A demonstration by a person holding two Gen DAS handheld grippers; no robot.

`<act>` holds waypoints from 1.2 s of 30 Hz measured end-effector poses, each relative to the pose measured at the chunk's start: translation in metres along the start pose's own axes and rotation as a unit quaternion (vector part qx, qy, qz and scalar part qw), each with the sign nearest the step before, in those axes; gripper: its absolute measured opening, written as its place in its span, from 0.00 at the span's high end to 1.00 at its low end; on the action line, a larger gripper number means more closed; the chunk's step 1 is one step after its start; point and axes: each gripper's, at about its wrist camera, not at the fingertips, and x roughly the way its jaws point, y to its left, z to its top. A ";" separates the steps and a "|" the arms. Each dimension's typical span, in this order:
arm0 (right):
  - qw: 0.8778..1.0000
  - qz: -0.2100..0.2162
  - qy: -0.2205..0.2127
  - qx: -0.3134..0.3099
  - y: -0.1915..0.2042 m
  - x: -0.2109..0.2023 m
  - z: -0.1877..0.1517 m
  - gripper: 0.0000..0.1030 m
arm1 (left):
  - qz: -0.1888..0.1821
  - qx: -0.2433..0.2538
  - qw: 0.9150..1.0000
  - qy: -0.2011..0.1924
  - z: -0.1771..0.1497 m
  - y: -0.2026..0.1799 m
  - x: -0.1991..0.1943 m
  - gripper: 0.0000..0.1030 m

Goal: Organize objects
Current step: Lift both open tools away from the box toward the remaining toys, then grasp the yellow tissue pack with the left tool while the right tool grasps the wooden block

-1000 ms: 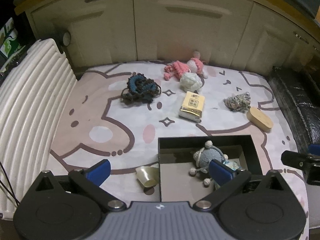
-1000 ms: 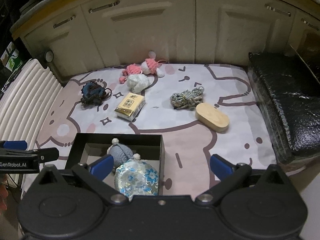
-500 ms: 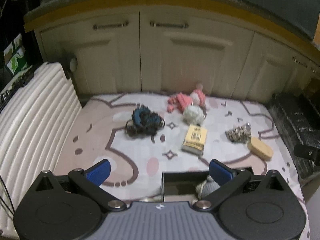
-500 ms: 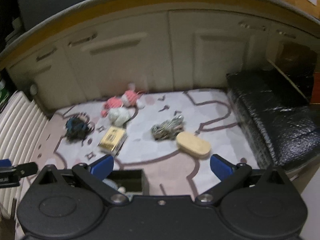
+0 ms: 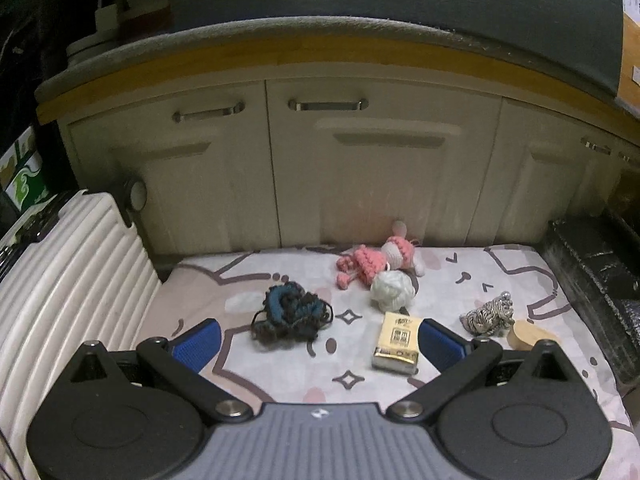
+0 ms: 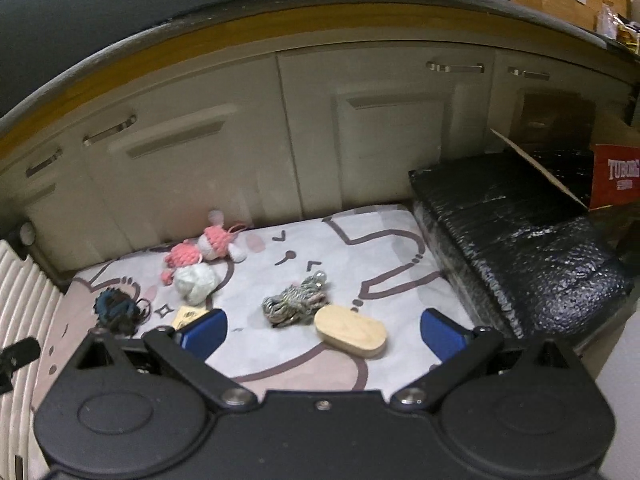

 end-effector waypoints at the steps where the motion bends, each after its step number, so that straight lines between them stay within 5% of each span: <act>1: 1.000 -0.005 0.003 0.004 0.000 0.003 0.004 0.00 | -0.004 0.002 1.000 -0.003 0.001 -0.001 0.002 0.00; 17: 0.994 -0.030 0.030 0.102 -0.005 0.068 0.051 0.00 | -0.048 0.040 0.998 -0.004 0.006 -0.005 0.053 0.04; 36: 0.980 -0.049 0.126 0.148 -0.035 0.172 0.015 0.00 | -0.135 0.100 0.983 0.075 0.001 -0.028 0.138 0.18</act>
